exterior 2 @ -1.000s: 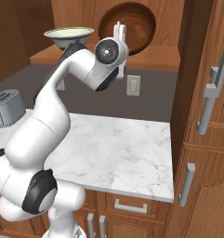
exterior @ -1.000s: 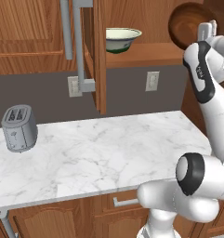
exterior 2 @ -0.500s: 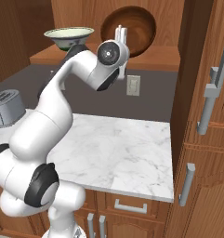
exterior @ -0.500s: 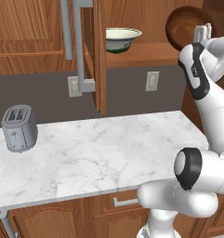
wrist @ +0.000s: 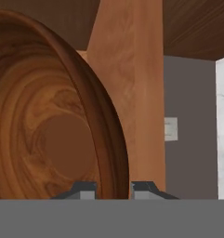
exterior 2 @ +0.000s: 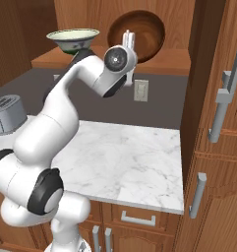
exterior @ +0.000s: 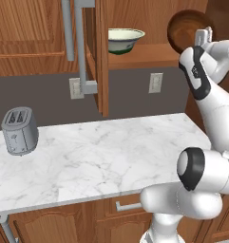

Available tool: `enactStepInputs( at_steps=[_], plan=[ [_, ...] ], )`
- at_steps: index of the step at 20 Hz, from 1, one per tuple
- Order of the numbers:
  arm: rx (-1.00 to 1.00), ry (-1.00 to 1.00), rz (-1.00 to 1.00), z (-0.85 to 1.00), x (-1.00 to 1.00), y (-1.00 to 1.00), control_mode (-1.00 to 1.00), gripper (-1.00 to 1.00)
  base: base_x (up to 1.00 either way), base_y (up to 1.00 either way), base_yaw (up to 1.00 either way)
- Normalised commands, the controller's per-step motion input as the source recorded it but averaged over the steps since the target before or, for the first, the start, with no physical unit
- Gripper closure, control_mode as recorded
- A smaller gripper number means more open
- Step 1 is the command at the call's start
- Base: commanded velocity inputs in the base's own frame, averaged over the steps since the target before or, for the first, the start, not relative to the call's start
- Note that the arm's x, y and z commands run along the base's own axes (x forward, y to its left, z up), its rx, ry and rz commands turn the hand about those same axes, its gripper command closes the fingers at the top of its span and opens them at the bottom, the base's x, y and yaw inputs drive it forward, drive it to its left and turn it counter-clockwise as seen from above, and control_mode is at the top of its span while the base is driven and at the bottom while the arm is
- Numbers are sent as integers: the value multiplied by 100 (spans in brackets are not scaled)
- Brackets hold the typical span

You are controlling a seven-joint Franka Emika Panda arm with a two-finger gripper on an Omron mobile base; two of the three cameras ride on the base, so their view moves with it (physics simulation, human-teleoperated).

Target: Open the cabinet. Pick the bowls from the counter and place them in the cabinet. Then close the cabinet.

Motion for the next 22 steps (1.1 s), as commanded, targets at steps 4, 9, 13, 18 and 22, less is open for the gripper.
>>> enactStepInputs(
  at_steps=[4,9,13,18,22],
  plan=[
    [0,2,0,-14,21,0,-100,100,0,0,0],
    [0,1,0,-3,29,0,-100,100,0,0,0],
    [0,0,0,0,30,0,-100,100,0,0,0],
    [0,0,0,0,31,0,-100,100,0,0,0],
    [0,0,0,0,23,0,-100,-100,0,0,0]
  ],
)
